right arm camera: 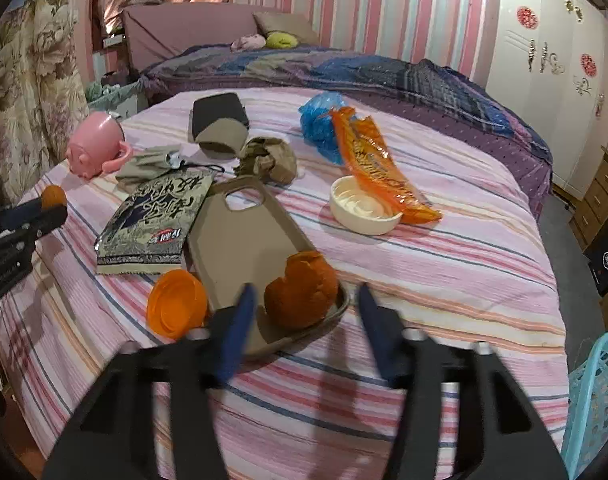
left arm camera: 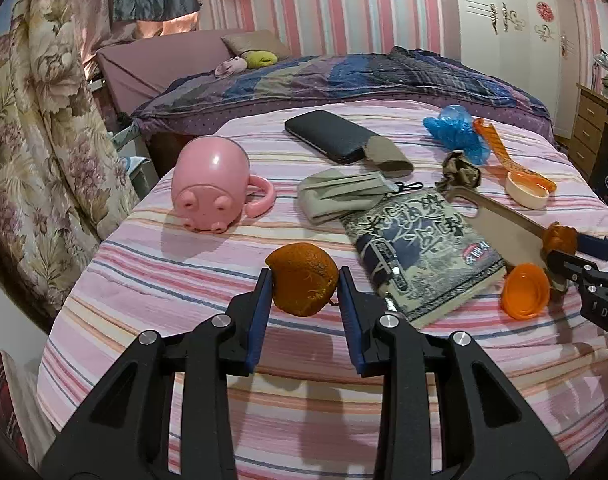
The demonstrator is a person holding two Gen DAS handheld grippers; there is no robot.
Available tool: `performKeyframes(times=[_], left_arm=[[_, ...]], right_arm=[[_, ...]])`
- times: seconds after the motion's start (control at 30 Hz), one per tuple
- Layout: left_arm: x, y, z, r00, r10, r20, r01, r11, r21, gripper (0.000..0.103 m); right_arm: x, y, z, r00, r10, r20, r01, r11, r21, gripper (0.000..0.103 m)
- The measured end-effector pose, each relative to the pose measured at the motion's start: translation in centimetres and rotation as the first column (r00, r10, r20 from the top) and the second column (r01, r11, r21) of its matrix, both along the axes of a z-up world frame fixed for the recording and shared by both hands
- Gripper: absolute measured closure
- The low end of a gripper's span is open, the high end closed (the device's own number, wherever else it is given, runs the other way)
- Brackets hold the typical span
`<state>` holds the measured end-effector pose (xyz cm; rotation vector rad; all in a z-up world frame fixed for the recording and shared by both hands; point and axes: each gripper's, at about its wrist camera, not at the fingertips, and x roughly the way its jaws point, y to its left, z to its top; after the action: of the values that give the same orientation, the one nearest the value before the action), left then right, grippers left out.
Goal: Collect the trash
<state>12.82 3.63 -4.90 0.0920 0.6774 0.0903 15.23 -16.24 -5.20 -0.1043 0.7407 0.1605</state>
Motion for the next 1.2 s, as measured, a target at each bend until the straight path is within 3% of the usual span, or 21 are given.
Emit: performKeyframes(times=[0.1, 0.2, 0.7, 1.2], left_arm=[[0.1, 0.0, 0.0, 1.0, 0.002, -0.002, -0.002, 1.0, -0.004, 0.071], [0.1, -0.2, 0.1, 1.0, -0.002, 0.001, 0.002, 1.0, -0.002, 0.071], [-0.2, -3.7, 0.3, 0.999, -0.038, 0.011, 0.039, 0.999, -0.018, 0.071], [-1.6, -10.2, 0.5, 0.993, -0.114, 0.024, 0.115, 0.992, -0.041, 0.071]], right_arm=[[-0.1, -0.2, 0.1, 1.0, -0.001, 0.013, 0.001, 1.0, 0.018, 0.075], [-0.5, -0.4, 0.5, 0.999, -0.005, 0.049, 0.004, 1.0, 0.019, 0.078], [-2.4, -3.1, 2.1, 0.996, -0.027, 0.089, 0.025, 1.0, 0.015, 0.08], [-6.1, -10.6, 3.9, 0.982, -0.137, 0.13, 0.135, 0.991, 0.026, 0.08]])
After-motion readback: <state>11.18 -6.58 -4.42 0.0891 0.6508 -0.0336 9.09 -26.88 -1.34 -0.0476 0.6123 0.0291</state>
